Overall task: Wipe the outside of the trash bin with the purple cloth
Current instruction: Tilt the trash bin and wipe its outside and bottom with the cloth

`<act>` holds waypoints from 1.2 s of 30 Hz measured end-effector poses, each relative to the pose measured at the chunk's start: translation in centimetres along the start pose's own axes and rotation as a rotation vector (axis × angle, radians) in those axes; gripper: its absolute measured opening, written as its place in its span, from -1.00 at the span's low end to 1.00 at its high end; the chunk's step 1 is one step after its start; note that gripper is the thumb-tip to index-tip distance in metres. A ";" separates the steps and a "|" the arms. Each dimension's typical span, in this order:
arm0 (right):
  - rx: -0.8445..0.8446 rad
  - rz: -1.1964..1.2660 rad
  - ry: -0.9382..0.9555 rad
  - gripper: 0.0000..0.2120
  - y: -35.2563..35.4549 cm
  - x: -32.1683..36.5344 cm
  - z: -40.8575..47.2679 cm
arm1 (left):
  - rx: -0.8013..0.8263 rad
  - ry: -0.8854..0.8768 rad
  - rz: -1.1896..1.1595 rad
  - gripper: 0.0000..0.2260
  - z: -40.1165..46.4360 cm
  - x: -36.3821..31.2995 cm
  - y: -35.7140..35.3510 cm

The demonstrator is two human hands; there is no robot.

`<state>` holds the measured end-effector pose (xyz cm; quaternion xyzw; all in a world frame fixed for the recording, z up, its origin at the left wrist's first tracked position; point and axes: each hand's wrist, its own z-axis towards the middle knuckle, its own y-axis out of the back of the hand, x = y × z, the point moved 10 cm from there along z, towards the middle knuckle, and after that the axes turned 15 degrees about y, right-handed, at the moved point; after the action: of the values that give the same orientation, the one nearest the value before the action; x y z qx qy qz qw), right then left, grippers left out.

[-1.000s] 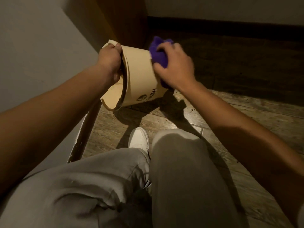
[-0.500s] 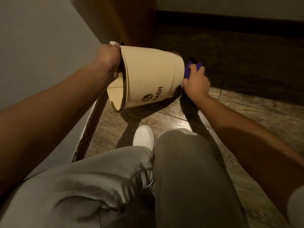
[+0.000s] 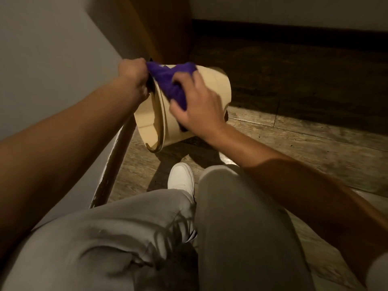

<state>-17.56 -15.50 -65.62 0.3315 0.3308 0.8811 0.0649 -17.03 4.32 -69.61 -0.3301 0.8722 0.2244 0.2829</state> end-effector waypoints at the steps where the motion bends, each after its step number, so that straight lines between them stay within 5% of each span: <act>1: 0.066 0.010 0.036 -0.55 -1.5 0.8 -0.6 | 0.001 0.017 -0.023 -0.83 0.1 0.1 0.1; 11: 0.194 -0.136 0.053 -0.53 -4.1 -3.0 -0.5 | 0.011 -0.004 0.162 -0.83 -1.1 0.4 -0.1; 26: 0.260 -0.296 -0.317 -0.59 0.0 -15.5 -1.9 | 0.009 -0.131 0.262 -0.84 -1.5 0.0 0.6; 31: 0.312 -0.390 -0.623 -0.58 2.9 -20.7 -4.8 | 0.005 -0.192 0.329 -0.82 -1.7 -0.4 0.5; 36: 0.365 -0.363 -0.537 -0.61 3.3 -18.7 -3.4 | -0.041 -0.376 0.488 -0.79 -2.7 -2.5 -0.2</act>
<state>-4.95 -26.15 -75.55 0.4931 0.5070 0.6635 0.2443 -16.23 3.73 -66.08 -0.0691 0.8535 0.3603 0.3702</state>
